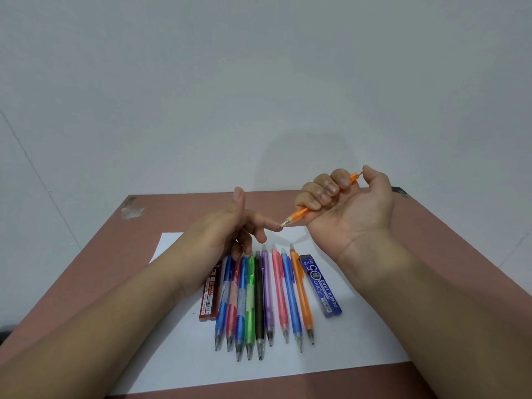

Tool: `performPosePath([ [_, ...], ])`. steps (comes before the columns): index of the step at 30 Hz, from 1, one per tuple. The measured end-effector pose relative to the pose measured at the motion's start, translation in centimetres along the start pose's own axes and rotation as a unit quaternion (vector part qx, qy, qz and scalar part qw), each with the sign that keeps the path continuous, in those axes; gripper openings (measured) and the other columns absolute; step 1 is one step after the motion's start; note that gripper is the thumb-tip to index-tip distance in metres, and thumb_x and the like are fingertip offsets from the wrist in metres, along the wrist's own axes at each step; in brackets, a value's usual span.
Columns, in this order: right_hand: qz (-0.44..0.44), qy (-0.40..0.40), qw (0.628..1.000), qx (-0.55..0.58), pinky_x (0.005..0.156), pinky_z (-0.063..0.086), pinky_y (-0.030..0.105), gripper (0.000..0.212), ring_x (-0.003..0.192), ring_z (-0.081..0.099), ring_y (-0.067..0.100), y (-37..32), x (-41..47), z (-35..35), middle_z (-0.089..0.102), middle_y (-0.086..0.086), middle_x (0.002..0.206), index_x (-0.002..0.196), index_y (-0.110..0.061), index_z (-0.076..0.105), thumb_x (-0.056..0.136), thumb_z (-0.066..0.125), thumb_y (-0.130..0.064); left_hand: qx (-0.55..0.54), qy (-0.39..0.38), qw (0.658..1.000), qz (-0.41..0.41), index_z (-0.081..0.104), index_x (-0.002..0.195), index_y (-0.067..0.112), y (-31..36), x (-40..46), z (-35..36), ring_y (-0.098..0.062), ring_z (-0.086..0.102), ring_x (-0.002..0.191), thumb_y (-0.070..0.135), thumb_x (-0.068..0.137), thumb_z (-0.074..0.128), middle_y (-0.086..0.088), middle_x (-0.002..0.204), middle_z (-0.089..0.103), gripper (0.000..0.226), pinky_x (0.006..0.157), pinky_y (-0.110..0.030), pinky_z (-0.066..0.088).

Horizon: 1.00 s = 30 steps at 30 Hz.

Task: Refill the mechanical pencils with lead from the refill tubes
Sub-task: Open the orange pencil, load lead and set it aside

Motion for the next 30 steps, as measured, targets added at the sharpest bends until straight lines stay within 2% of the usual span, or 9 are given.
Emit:
performPosePath([
  [17,-0.006,-0.005,1.0,0.003,0.051,0.025,0.026,0.041,0.05,0.027,0.017,-0.2,0.0,0.0,0.031,0.001,0.061,0.061,-0.015,0.035,0.091,0.038,-0.042,0.002,-0.003,1.0,0.002,0.078,0.105,0.033,0.0,-0.1,-0.1,-0.015,0.049,0.074,0.08,0.086,0.016,0.004,0.091,0.063,0.08,0.073,-0.036,0.039],
  [24,-0.019,0.007,1.0,-0.01,0.051,0.025,0.026,0.038,0.05,0.026,0.017,-0.7,0.4,-0.6,0.029,0.001,0.06,0.061,-0.016,0.033,0.091,0.036,-0.04,-0.039,-0.003,0.999,0.011,0.076,0.109,0.026,-0.1,0.1,-0.1,-0.013,0.051,0.071,0.079,0.083,0.028,0.001,0.09,0.064,0.076,0.066,-0.028,0.041],
  [30,-0.031,0.036,0.998,-0.035,0.052,0.024,0.026,0.038,0.05,0.025,0.018,-1.0,1.2,-1.9,0.029,0.002,0.06,0.06,-0.016,0.033,0.09,0.034,-0.039,-0.071,0.019,0.997,-0.014,0.076,0.105,0.021,-0.9,0.3,-0.6,-0.016,0.055,0.07,0.081,0.078,0.038,-0.003,0.087,0.066,0.076,0.066,-0.031,0.044],
])
Point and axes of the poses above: each hand's wrist, its own x-axis towards the middle knuckle, its own z-axis out of the palm, y = z × x, the point moved 8 cm from there along x, towards the middle knuckle
